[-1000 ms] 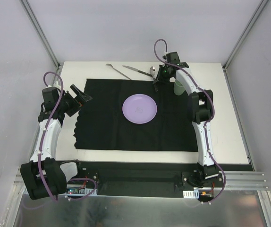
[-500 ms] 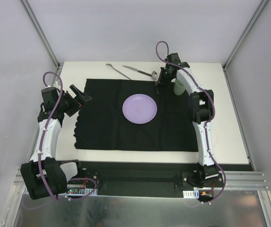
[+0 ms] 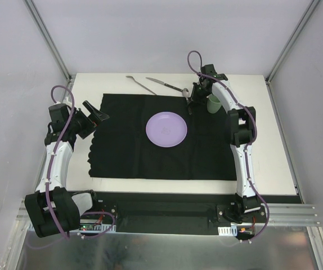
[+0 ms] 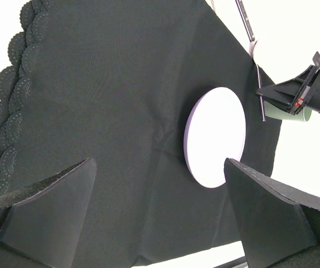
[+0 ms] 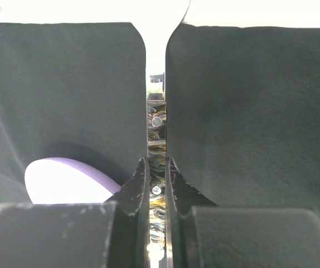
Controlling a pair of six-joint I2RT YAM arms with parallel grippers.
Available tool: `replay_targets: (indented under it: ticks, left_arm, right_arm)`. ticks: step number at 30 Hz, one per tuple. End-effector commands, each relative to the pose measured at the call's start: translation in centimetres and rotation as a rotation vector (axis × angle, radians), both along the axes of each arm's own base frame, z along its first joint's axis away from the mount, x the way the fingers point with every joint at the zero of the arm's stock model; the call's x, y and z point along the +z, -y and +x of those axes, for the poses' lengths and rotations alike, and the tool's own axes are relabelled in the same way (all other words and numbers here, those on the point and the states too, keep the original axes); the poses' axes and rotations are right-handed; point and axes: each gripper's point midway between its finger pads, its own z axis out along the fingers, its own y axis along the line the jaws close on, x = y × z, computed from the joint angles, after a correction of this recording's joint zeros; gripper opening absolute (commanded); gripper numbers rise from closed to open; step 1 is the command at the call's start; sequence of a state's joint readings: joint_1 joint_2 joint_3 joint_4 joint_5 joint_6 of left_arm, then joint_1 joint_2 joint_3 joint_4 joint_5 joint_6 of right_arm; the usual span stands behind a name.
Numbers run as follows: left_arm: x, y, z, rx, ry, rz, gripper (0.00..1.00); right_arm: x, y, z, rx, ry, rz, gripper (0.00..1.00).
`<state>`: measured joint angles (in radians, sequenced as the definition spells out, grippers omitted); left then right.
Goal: Set the dinner table for one person
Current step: Place the spoon on the napkin.
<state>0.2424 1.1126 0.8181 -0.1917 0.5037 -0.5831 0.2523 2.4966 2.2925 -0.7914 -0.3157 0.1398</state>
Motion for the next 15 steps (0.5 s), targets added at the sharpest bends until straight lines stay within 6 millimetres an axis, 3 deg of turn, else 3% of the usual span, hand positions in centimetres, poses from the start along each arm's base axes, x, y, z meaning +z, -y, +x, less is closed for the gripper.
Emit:
replay_targets:
  ticks: [1,7,15]
  left_arm:
    - [0.5,-0.2,0.2,-0.021,0.040,0.013,0.99]
    - [0.4,-0.2,0.2,-0.020,0.035,0.010,0.99]
    - [0.4,-0.2,0.2,-0.020,0.037,0.012,0.99]
  right_arm:
    - [1.1,0.4,-0.8,0.032,-0.020,0.016,0.01]
    - [1.5,1.1,-1.3,0.056,0.005,-0.023,0.01]
    - [0.2,1.9,0.3,0.042,0.034,-0.080,0.01]
